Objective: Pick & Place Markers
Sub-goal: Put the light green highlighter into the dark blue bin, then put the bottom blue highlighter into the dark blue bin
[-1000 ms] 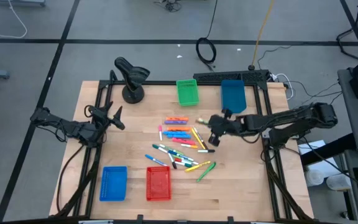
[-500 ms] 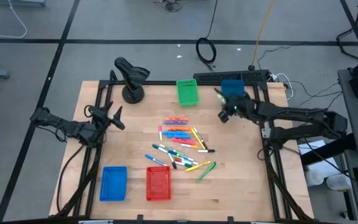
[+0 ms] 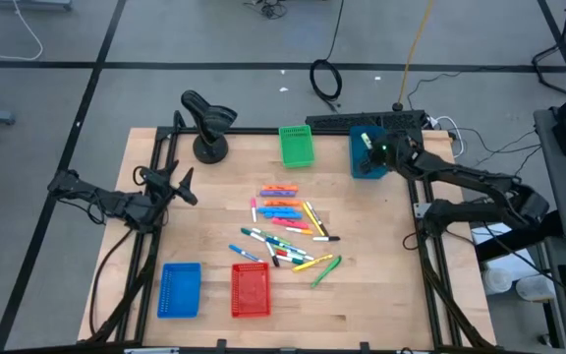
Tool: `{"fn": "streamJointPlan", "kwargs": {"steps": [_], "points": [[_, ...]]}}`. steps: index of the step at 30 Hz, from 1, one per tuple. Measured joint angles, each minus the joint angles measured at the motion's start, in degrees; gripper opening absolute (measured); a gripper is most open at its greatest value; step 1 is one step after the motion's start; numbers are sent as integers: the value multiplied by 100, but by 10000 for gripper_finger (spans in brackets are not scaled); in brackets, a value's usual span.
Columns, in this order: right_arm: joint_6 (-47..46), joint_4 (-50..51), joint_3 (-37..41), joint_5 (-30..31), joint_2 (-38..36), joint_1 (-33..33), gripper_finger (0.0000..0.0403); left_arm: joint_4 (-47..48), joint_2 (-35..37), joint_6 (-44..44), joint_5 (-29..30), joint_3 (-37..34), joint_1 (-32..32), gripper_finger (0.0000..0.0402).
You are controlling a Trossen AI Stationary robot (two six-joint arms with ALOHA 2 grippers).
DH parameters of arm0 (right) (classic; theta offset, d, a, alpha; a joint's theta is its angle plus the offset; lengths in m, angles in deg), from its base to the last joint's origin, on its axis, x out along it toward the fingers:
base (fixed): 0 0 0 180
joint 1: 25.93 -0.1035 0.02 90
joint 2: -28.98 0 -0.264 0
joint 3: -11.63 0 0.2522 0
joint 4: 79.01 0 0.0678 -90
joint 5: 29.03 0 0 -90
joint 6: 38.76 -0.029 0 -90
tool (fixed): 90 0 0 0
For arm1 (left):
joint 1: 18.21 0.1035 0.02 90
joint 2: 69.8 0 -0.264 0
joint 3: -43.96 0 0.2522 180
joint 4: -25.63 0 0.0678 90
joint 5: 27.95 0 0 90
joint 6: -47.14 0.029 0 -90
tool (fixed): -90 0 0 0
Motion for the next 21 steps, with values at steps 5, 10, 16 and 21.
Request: {"fn": "streamJointPlan", "kwargs": {"steps": [5,10,16,21], "points": [[15,-193,88,56,0,-6,93,0,-2,0,0,0,-1,251],[8,-197,88,67,0,-4,113,0,-2,0,0,0,0,251],[10,-234,88,65,0,-6,130,0,-2,2,0,0,-2,251],[-9,-835,88,-664,-144,-15,137,0,-2,0,0,0,0,251]]}}
